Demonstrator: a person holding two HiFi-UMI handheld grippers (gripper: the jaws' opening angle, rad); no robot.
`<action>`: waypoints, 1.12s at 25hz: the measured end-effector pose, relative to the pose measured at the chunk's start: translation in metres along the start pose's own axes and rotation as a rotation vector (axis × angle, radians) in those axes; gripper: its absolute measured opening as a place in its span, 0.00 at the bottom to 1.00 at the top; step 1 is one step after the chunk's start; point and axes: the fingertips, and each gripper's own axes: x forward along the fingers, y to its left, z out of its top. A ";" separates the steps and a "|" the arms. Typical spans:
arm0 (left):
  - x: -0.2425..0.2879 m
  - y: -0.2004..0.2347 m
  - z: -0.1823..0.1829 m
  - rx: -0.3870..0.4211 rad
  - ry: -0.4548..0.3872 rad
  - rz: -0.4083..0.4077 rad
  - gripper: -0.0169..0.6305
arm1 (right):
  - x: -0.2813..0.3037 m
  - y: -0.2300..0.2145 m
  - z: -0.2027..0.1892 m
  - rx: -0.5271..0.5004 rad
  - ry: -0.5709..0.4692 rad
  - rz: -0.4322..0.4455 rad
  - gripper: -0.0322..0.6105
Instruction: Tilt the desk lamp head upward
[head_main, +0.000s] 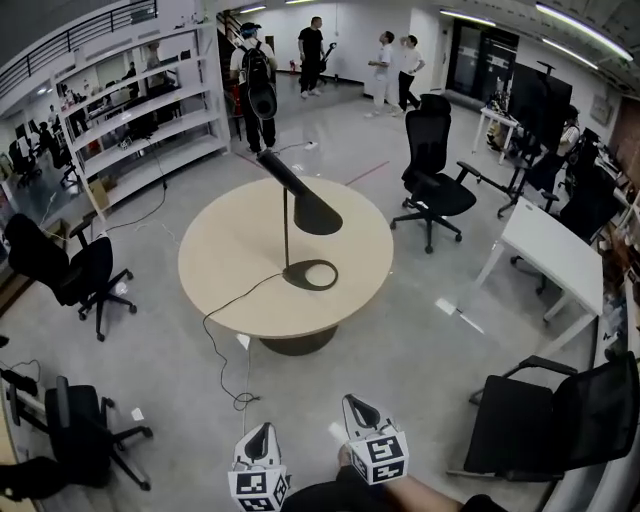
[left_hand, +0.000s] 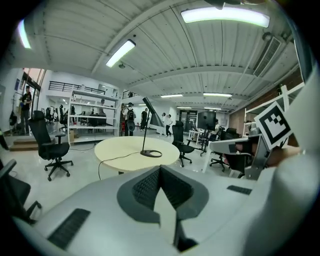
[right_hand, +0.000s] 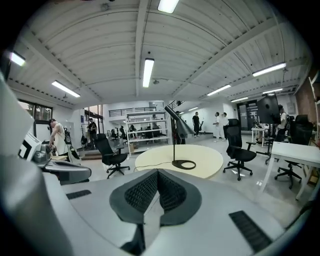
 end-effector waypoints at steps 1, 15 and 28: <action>0.019 -0.009 0.009 0.009 -0.003 0.010 0.10 | 0.011 -0.019 0.007 0.000 -0.010 0.014 0.07; 0.194 -0.052 0.082 0.075 0.015 0.079 0.10 | 0.124 -0.157 0.042 0.018 -0.015 0.119 0.07; 0.336 0.024 0.209 0.109 -0.124 -0.084 0.10 | 0.240 -0.198 0.107 0.086 -0.040 -0.021 0.07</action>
